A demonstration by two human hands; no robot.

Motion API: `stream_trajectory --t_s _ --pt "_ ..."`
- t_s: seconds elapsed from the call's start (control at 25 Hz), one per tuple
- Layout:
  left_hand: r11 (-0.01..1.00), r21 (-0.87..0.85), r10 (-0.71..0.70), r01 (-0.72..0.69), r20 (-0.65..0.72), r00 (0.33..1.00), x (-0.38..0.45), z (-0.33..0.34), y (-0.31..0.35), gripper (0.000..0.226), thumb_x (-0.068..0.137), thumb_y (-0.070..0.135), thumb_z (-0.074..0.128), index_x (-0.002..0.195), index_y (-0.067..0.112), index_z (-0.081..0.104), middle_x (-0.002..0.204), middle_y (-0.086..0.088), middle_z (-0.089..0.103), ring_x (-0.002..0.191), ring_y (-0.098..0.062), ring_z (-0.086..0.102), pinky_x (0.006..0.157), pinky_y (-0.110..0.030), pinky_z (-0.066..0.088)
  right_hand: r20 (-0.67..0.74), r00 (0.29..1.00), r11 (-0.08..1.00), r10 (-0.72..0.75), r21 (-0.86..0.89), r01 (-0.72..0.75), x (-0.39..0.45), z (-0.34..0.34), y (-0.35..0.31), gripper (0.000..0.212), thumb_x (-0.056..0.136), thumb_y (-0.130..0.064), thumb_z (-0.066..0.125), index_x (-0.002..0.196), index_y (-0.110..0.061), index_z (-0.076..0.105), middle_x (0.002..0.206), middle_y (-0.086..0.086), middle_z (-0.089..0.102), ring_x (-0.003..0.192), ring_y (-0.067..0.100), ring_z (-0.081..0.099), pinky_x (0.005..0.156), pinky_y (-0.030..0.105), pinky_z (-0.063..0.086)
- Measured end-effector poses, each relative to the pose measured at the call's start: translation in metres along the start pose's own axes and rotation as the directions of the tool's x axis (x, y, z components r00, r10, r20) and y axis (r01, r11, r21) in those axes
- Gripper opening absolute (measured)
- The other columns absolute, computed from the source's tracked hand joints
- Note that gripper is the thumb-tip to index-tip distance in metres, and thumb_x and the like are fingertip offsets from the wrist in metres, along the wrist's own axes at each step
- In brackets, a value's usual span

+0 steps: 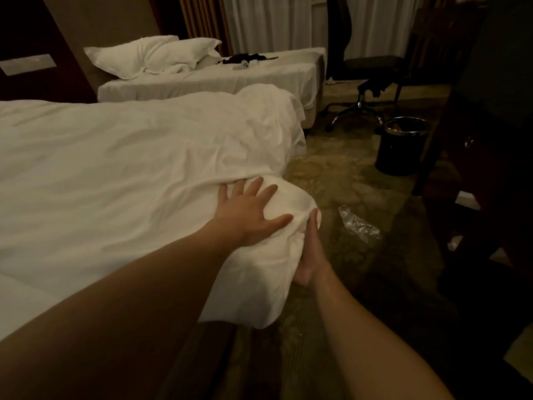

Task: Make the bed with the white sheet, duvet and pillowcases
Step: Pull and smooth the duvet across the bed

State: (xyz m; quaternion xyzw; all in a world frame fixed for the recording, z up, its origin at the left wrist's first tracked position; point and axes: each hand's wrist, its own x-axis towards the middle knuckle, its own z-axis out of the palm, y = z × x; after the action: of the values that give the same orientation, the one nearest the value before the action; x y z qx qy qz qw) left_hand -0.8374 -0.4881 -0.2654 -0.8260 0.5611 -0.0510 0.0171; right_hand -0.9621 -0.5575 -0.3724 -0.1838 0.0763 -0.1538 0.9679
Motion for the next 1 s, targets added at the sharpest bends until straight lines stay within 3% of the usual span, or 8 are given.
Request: stream_trajectory --t_s 0.2,0.4,0.56,0.8,0.92,1.0 --pt "0.999 0.012 0.036 -0.036 -0.033 0.999 -0.008 0.019 -0.008 0.084 0.084 0.086 0.022 0.156 0.042 0.014 0.167 0.005 0.009 0.153 -0.028 0.004 0.119 -0.062 -0.002 -0.035 0.999 0.998 0.031 -0.046 -0.033 0.020 -0.003 0.022 0.094 0.083 -0.084 0.047 0.151 -0.019 0.042 0.147 0.025 0.048 0.136 0.044 0.046 0.118 0.060 0.027" --pt "0.999 -0.020 0.029 -0.030 -0.079 0.996 -0.011 0.023 -0.004 0.084 0.084 0.085 0.020 0.155 0.041 0.017 0.164 0.005 0.019 0.151 -0.026 0.012 0.119 -0.060 0.004 -0.054 0.984 0.985 -0.170 0.025 0.171 0.015 0.016 0.028 0.079 0.094 -0.072 0.039 0.148 -0.015 0.044 0.143 0.024 0.053 0.135 0.039 0.049 0.116 0.055 0.034" --pt "0.997 -0.073 0.034 -0.040 -0.078 0.996 -0.020 0.017 0.009 0.090 0.077 0.088 0.013 0.154 0.042 0.018 0.163 0.007 0.022 0.150 -0.023 0.016 0.118 -0.058 0.011 -0.077 0.968 0.971 -0.241 -0.021 0.240 0.001 0.025 0.020 0.074 0.096 -0.068 0.038 0.149 -0.015 0.044 0.141 0.021 0.056 0.130 0.038 0.055 0.107 0.051 0.046" --pt "0.986 -0.153 0.047 -0.068 -0.138 0.989 -0.021 -0.011 0.026 0.084 0.080 0.087 0.018 0.153 0.046 0.014 0.164 0.010 0.019 0.150 -0.021 0.016 0.119 -0.055 0.013 0.017 0.966 0.966 -0.258 -0.024 0.259 -0.029 0.035 -0.013 0.079 0.094 -0.070 0.045 0.150 -0.015 0.043 0.149 0.021 0.048 0.138 0.040 0.044 0.120 0.057 0.024" --pt "0.985 -0.156 0.060 -0.077 -0.110 0.992 -0.027 -0.016 0.028 0.085 0.079 0.088 0.018 0.154 0.047 0.012 0.165 0.011 0.016 0.151 -0.020 0.014 0.120 -0.055 0.012 -0.071 0.942 0.944 -0.328 -0.073 0.323 -0.037 0.037 -0.008 0.082 0.091 -0.072 0.049 0.150 -0.016 0.043 0.150 0.020 0.047 0.138 0.040 0.044 0.119 0.058 0.026" --pt "0.984 -0.160 0.064 -0.083 -0.118 0.991 -0.028 -0.022 0.028 0.084 0.081 0.087 0.019 0.154 0.046 0.012 0.165 0.011 0.016 0.151 -0.020 0.015 0.120 -0.054 0.012 -0.190 0.883 0.892 -0.430 -0.243 0.382 -0.039 0.045 -0.011 0.082 0.083 -0.076 0.057 0.143 -0.021 0.051 0.146 0.014 0.054 0.131 0.033 0.054 0.112 0.056 0.038"
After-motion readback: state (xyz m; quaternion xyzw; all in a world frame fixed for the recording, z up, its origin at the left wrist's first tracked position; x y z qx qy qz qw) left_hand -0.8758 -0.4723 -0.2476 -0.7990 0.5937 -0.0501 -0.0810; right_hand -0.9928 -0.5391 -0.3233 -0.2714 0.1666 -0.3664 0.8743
